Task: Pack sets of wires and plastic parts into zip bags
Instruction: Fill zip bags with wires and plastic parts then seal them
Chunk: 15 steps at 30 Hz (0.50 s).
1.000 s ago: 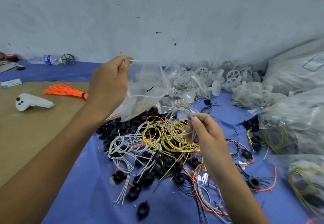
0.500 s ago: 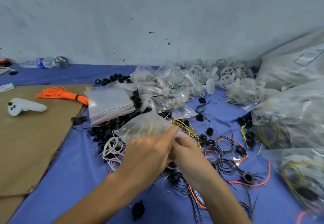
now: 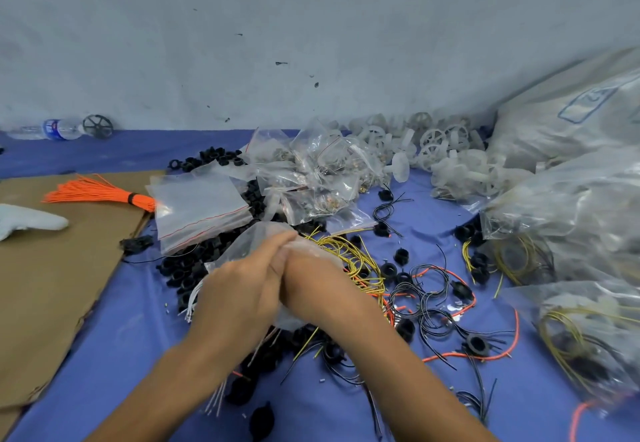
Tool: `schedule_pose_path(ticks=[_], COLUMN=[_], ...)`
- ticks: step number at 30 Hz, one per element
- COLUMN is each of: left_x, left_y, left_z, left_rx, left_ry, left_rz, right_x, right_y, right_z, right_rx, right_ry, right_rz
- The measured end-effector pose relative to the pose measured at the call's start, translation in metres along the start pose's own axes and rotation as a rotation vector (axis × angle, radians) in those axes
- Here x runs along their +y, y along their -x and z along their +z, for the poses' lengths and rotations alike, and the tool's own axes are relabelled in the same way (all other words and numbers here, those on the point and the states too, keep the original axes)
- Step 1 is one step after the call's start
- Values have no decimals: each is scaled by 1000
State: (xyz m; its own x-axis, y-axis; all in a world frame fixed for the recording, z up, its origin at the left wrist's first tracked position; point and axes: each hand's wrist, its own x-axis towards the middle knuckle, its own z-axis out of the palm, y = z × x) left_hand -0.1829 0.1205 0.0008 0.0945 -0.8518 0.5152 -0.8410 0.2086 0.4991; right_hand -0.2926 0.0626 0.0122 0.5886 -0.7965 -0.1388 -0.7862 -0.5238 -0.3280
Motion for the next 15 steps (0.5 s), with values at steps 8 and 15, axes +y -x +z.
schedule_pose_path(ticks=[8,15], left_x=[-9,-4], left_y=[-15,-2], left_z=[-5,-4], left_rx=[17,-34], left_ry=[114,164], left_rz=[-82,-113], right_x=[92,200], right_y=[9,-17], right_z=[-45,28], right_rx=[501,241], right_ry=[-646,159], right_rz=[5,418])
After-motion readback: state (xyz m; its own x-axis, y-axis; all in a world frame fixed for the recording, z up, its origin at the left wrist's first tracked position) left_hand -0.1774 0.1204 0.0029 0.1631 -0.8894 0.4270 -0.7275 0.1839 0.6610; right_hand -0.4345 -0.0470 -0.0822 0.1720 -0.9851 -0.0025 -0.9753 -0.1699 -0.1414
